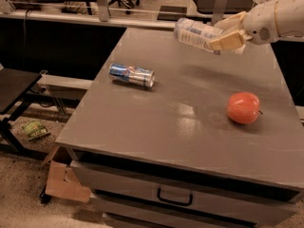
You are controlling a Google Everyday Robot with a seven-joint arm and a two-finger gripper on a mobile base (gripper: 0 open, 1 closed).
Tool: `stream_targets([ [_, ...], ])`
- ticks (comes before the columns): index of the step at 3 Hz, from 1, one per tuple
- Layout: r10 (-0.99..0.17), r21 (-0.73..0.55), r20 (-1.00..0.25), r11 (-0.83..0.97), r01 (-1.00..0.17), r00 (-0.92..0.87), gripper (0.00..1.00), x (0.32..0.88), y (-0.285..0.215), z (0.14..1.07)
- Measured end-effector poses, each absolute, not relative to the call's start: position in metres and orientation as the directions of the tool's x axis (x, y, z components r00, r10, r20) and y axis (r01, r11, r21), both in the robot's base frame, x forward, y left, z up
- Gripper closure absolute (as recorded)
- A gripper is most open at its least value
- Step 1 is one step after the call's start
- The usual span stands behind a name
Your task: Pick blue plastic bottle
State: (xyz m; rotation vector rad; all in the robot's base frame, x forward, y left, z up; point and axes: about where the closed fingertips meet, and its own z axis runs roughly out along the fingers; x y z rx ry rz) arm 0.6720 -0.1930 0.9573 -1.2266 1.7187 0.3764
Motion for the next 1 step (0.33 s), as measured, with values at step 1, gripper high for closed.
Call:
stream_targets([
  [1,-0.559,-0.263,-0.828,0.448,-0.855,-0.039,1.0,0.6721,-0.1929,0.9572],
])
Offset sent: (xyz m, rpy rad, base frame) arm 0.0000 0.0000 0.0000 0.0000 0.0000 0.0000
